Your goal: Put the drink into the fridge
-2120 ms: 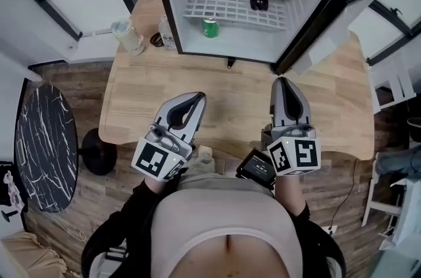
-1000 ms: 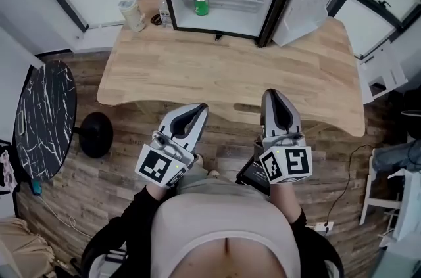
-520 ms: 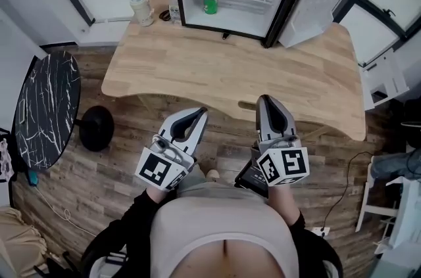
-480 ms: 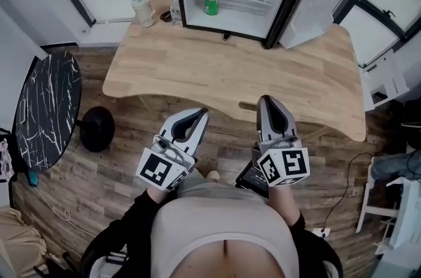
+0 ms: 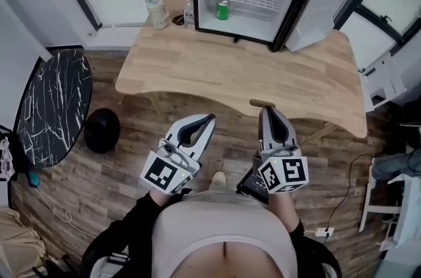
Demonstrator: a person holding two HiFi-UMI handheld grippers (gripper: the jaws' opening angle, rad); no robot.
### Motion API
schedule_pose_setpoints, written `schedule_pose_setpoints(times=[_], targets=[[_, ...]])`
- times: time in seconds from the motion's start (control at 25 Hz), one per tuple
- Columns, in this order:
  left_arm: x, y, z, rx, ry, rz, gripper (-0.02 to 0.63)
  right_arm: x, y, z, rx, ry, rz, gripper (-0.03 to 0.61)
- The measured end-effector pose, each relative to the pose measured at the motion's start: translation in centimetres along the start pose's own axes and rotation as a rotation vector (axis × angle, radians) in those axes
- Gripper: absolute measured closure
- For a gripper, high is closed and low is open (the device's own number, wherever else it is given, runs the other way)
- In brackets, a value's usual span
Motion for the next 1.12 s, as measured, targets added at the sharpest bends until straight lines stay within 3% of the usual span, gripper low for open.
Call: schedule_pose_setpoints(times=[0.24,0.6,0.92,1.12], targets=[[-1.3,-1.3,-6.0,0.005,0.032,-0.015,0.609,0.1,5.7,-3.8,-0.004,0.003,-0.018,0.538],[-2.7,-3.6,-12.5,0.056,0.037,-0.04,0.609,0.3,11.6,-10.5,0.059,0.006,-0.03,0.537],[-3.9,-5.6,-14.4,0.053,0.002,-0.021,0.609,-0.6,13.3,-12.9,0.024,-0.052,-0.034,0.537],[-4.7,-6.7,-14.3,0.067,-0.003,-0.012,0.609,-1.3,13.4,-13.8,0.015,-0.036,-0.059,0.538]])
Point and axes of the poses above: the fingertips, and each gripper's own axes: z forward along the fingers, y to its left, x out of its underside, the point moved 10 cm from there along -z, backward along the fingers, and after that the axes turned 7 degrees about -y, right-handed, at the moved point
